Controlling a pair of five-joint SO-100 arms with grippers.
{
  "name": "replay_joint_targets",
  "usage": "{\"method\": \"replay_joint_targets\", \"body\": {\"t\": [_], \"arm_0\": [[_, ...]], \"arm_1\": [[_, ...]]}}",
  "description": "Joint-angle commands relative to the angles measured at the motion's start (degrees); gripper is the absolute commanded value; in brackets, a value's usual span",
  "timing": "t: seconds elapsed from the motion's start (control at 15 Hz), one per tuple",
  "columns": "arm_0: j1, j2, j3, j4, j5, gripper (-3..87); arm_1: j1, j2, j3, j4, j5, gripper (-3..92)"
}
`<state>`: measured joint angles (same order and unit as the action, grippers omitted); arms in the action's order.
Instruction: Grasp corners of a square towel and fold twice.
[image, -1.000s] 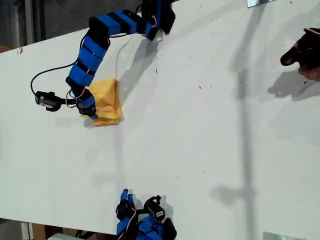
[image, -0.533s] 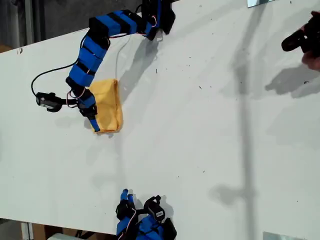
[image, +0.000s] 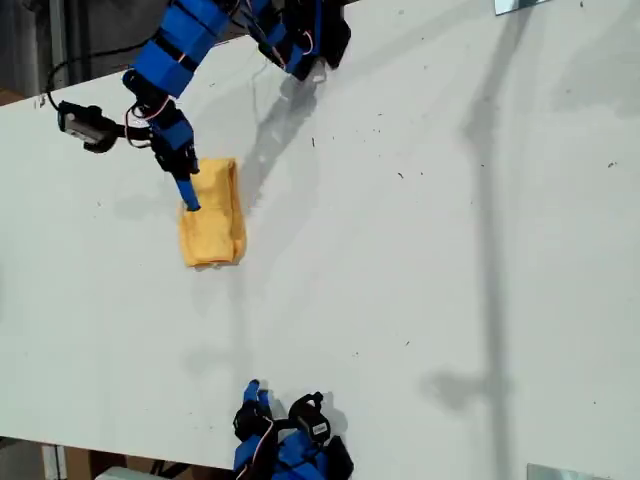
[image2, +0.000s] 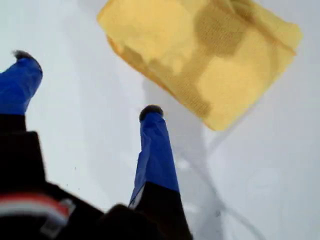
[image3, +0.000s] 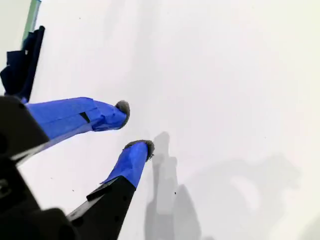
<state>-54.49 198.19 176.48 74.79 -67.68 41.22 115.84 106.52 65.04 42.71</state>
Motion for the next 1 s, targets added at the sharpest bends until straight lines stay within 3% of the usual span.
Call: {"method": "replay_joint_targets", "body": {"t": [0.0, 0.07, 0.13, 0.2, 0.4, 0.53, 0.67, 0.73, 0.8, 0.93], "arm_0": [[1.8, 0.5, -2.0, 0.6, 0.4, 12.0], [3.5, 0.5, -2.2, 0.6, 1.1, 11.6], [6.0, 0.5, -2.2, 0.6, 1.9, 11.5], [10.3, 0.5, -2.0, -0.2, 3.4, 12.0], [17.3, 0.5, -1.9, 1.2, 5.3, 13.4], [15.3, 0.4, 0.0, 1.1, -2.1, 12.8], [10.6, 0.5, 1.8, 0.4, -0.6, 12.0], [10.6, 0.5, 1.8, 0.4, 1.6, 12.0], [11.3, 0.5, 1.8, 0.4, 5.6, 12.0], [12.4, 0.5, 2.0, -0.1, 8.5, 11.9]], "arm_1": [[-3.9, 33.2, 23.2, -0.4, 4.2, 21.9], [-4.9, 45.8, 32.8, 0.3, 7.0, 5.9], [-5.3, 61.0, 41.7, 2.7, 9.2, -0.1], [-6.0, 73.0, 47.5, 6.9, 9.8, -0.1], [-12.7, 72.8, 56.0, 2.7, 11.0, -0.1], [-13.4, 72.8, 56.8, 4.7, 15.0, -0.1], [-15.2, 72.8, 57.2, 11.3, 31.5, 0.2], [-15.8, 72.8, 58.6, 16.4, 47.2, 3.2], [-17.5, 72.7, 58.3, 16.6, 46.8, 6.2], [-25.0, 72.7, 58.8, 14.3, 56.7, 6.2]]}}
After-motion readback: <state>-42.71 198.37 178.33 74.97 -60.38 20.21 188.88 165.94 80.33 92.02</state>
